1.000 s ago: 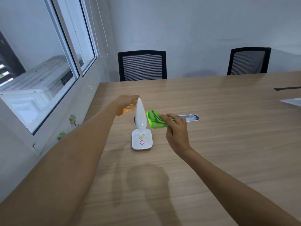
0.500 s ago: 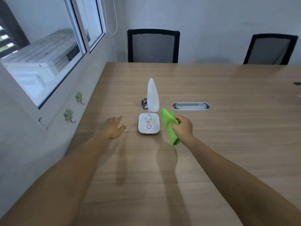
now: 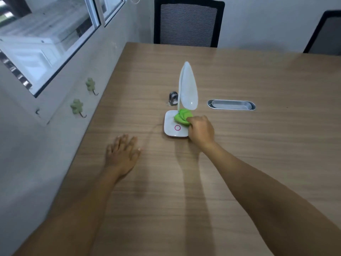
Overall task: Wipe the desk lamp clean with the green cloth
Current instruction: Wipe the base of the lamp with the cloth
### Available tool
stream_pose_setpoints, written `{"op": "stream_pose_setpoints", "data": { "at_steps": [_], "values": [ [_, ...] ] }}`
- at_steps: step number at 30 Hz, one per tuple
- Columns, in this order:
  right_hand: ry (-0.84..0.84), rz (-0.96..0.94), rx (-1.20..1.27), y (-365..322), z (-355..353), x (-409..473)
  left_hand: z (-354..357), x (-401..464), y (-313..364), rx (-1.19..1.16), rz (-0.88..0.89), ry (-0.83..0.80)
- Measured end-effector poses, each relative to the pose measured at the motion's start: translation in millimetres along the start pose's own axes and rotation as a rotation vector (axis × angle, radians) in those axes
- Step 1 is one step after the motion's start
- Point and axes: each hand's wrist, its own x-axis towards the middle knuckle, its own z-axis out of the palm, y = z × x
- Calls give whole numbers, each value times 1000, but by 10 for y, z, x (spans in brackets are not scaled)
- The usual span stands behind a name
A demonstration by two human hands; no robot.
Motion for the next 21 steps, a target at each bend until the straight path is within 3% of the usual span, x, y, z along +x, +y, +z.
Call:
{"op": "stream_pose_setpoints", "data": {
  "at_steps": [5,8,13,15,19,21],
  "values": [
    [-19,-305,-32,3,129,-346,88,-34,-28,12,15,142],
    [92,-413,-9,0,58,-404,117,-19,-25,32,23,184],
    [239,-278,53,-31,-64,-62,124,-9,-37,20,23,190],
    [172,-225,59,-58,-38,31,126,-16,-38,8,23,188],
    [-119,-214,-31,-92,84,8,118,-24,-28,5,30,201],
    [-106,-293,-52,-79,140,-111,111,-24,-27,13,32,209]
  ]
}}
